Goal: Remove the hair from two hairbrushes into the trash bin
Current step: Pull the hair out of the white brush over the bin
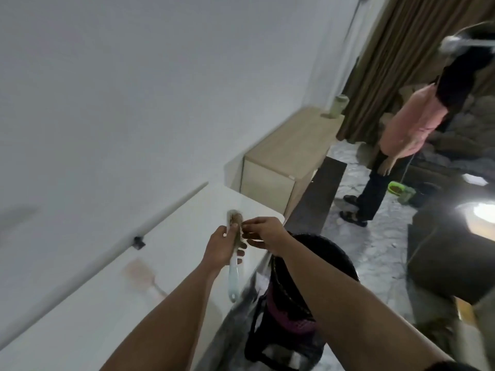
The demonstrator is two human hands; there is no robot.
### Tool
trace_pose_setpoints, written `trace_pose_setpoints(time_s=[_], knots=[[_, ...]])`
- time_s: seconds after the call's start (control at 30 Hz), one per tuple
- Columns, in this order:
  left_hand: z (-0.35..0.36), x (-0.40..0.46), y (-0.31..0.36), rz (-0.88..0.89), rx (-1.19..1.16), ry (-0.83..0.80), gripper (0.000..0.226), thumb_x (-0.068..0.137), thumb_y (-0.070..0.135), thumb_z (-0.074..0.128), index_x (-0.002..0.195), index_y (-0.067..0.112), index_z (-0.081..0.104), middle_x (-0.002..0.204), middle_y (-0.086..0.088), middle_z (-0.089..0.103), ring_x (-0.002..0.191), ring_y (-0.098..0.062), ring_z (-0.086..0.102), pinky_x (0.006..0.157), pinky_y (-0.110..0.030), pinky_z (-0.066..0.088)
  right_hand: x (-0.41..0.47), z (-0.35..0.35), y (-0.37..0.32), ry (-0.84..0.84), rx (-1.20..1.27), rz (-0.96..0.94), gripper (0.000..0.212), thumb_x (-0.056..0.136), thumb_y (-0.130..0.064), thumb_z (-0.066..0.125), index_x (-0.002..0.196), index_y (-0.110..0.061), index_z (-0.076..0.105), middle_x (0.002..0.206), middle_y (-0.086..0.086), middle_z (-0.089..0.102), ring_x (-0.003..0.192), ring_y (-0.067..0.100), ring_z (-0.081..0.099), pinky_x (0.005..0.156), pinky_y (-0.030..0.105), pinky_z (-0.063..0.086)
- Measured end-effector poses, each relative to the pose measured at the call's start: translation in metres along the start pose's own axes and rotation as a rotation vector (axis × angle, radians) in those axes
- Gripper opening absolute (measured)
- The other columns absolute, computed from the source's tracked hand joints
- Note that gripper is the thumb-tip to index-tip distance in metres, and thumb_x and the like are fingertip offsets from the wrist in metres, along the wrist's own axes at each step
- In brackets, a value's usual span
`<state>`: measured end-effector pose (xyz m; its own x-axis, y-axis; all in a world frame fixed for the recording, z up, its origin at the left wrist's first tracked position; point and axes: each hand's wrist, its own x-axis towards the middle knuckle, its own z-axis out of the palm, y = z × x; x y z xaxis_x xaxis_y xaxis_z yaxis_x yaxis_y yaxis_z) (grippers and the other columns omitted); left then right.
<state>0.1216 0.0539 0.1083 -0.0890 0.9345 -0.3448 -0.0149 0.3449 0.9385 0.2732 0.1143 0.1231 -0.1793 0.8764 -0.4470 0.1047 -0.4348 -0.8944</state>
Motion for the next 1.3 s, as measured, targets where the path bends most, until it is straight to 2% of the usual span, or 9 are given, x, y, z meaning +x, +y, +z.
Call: trace_pose_setpoints(time_s=[0.17, 0.37, 0.47, 0.57, 0.7, 0.87, 1.0, 1.17, 1.3], knots=[[0.072, 0.017, -0.005, -0.058, 0.107, -0.149, 0.045, 0.104, 0.053, 0.052, 0.117, 0.012, 0.06, 0.104, -0.019, 0.077, 0.074, -0.032, 0.075, 0.071, -0.048, 0.066, -0.021, -0.076, 0.026, 0.161, 0.096, 0.041, 0.001, 0.091, -0.003, 0.076, 0.09, -0.004, 0.076, 0.073, 0.009, 0.073, 0.061, 0.015, 0.07, 0.065, 0.028, 0.059], [0.159, 0.022, -0.007, -0.016, 0.27, -0.199, 0.042, 0.11, 0.044, 0.045, 0.098, 0.006, 0.061, 0.081, -0.012, 0.068, 0.062, -0.022, 0.064, 0.055, -0.03, 0.057, -0.033, -0.161, 0.057, 0.244, 0.151, 0.086, 0.003, 0.094, -0.005, 0.074, 0.093, -0.004, 0.076, 0.068, 0.007, 0.07, 0.054, 0.011, 0.065, 0.058, 0.026, 0.057], [0.183, 0.032, -0.016, -0.052, 0.291, -0.215, 0.042, 0.108, 0.047, 0.045, 0.089, 0.012, 0.057, 0.079, -0.009, 0.065, 0.064, -0.023, 0.064, 0.06, -0.034, 0.053, -0.029, -0.195, 0.072, 0.282, 0.102, 0.115, 0.005, 0.095, -0.007, 0.072, 0.092, -0.005, 0.075, 0.073, 0.01, 0.068, 0.056, 0.012, 0.064, 0.059, 0.027, 0.057], [0.208, 0.046, -0.034, -0.105, 0.277, -0.211, 0.056, 0.094, 0.067, 0.051, 0.096, 0.012, 0.061, 0.077, -0.005, 0.064, 0.065, -0.022, 0.063, 0.059, -0.033, 0.049, -0.023, -0.222, 0.084, 0.274, 0.052, 0.146, 0.008, 0.096, -0.009, 0.07, 0.089, -0.009, 0.075, 0.077, 0.01, 0.067, 0.058, 0.012, 0.064, 0.06, 0.028, 0.055], [0.244, 0.049, -0.037, -0.17, 0.253, -0.254, 0.042, 0.105, 0.048, 0.05, 0.107, 0.006, 0.055, 0.077, -0.01, 0.057, 0.055, -0.018, 0.054, 0.049, -0.027, 0.046, -0.016, -0.237, 0.086, 0.26, 0.102, 0.166, 0.009, 0.096, -0.009, 0.067, 0.092, -0.012, 0.075, 0.075, 0.005, 0.068, 0.057, 0.012, 0.061, 0.057, 0.026, 0.052], [0.265, 0.06, -0.036, -0.216, 0.197, -0.27, 0.033, 0.106, 0.046, 0.049, 0.103, 0.014, 0.054, 0.069, -0.007, 0.054, 0.046, -0.014, 0.049, 0.045, -0.025, 0.043, -0.005, -0.254, 0.085, 0.272, 0.174, 0.133, 0.017, 0.093, -0.01, 0.075, 0.104, 0.003, 0.074, 0.067, 0.006, 0.067, 0.051, 0.01, 0.061, 0.051, 0.023, 0.046], [0.266, 0.078, -0.035, -0.149, 0.274, -0.24, 0.051, 0.108, 0.048, 0.044, 0.107, 0.0, 0.061, 0.07, -0.008, 0.057, 0.053, -0.017, 0.053, 0.043, -0.024, 0.044, -0.001, -0.266, 0.087, 0.302, 0.1, 0.153, 0.006, 0.094, -0.005, 0.073, 0.094, 0.001, 0.072, 0.069, 0.009, 0.064, 0.057, 0.014, 0.06, 0.051, 0.023, 0.052], [0.267, 0.084, -0.022, -0.088, 0.488, -0.297, 0.04, 0.111, 0.04, 0.043, 0.085, 0.012, 0.057, 0.073, -0.005, 0.059, 0.059, -0.014, 0.054, 0.041, -0.016, 0.044, 0.01, -0.284, 0.102, 0.489, 0.051, 0.281, 0.018, 0.093, 0.003, 0.068, 0.076, -0.001, 0.069, 0.065, 0.013, 0.06, 0.052, 0.018, 0.057, 0.047, 0.027, 0.055], [0.262, 0.09, -0.036, -0.148, 0.45, -0.375, 0.037, 0.11, 0.042, 0.042, 0.092, 0.013, 0.057, 0.069, -0.011, 0.061, 0.043, -0.014, 0.049, 0.041, -0.023, 0.04, 0.028, -0.288, 0.111, 0.554, -0.047, 0.374, 0.007, 0.092, -0.004, 0.065, 0.097, -0.005, 0.069, 0.079, 0.011, 0.067, 0.064, 0.02, 0.066, 0.053, 0.026, 0.059]])
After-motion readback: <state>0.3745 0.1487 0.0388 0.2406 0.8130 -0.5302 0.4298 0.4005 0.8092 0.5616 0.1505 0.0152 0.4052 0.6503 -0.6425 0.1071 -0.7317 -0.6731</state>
